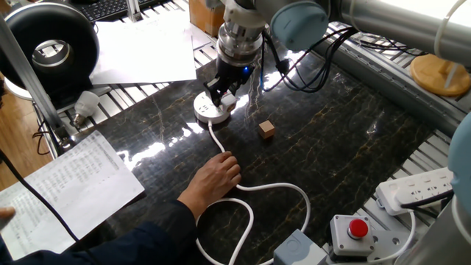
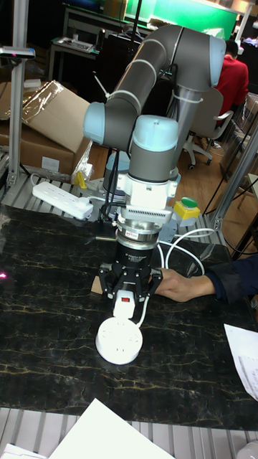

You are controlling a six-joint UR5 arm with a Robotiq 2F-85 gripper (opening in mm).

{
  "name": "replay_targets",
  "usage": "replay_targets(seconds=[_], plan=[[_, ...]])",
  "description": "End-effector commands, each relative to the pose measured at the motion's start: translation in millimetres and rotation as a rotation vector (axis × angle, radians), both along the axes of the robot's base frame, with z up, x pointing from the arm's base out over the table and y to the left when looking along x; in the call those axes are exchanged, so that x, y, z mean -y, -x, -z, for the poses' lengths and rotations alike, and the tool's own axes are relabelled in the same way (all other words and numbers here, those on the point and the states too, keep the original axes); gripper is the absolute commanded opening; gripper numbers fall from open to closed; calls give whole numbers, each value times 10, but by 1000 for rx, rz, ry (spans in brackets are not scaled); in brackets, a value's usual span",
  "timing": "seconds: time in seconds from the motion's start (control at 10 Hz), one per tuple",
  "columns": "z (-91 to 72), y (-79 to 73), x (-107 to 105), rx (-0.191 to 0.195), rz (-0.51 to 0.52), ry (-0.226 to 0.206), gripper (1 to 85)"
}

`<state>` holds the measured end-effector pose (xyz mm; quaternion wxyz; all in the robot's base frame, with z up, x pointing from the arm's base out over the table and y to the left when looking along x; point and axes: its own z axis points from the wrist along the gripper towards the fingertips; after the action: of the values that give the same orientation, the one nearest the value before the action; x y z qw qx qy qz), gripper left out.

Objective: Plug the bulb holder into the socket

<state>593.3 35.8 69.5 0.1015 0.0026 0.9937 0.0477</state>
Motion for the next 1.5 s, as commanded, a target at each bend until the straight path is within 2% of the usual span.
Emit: replay_targets(seconds=[0.0, 0.4, 0.6, 0.7, 0.8, 0.9, 1.1, 1.2, 1.3, 1.4], plan=[[47, -85, -23, 28, 2, -7, 13], [119, -120, -28, 56, -26, 12, 13], [90, -81, 40, 43, -58, 37, 27], [55, -98, 43, 53, -90, 40, 300], [43, -117, 63, 63, -125, 57, 490], [38, -147, 94, 78, -157, 78, 587], [7, -191, 96, 98, -198, 87, 753], [-38, -177, 106, 90, -219, 95, 797], [-134, -107, 125, 50, -230, 105, 800], [-270, -52, 139, 11, -235, 117, 763]])
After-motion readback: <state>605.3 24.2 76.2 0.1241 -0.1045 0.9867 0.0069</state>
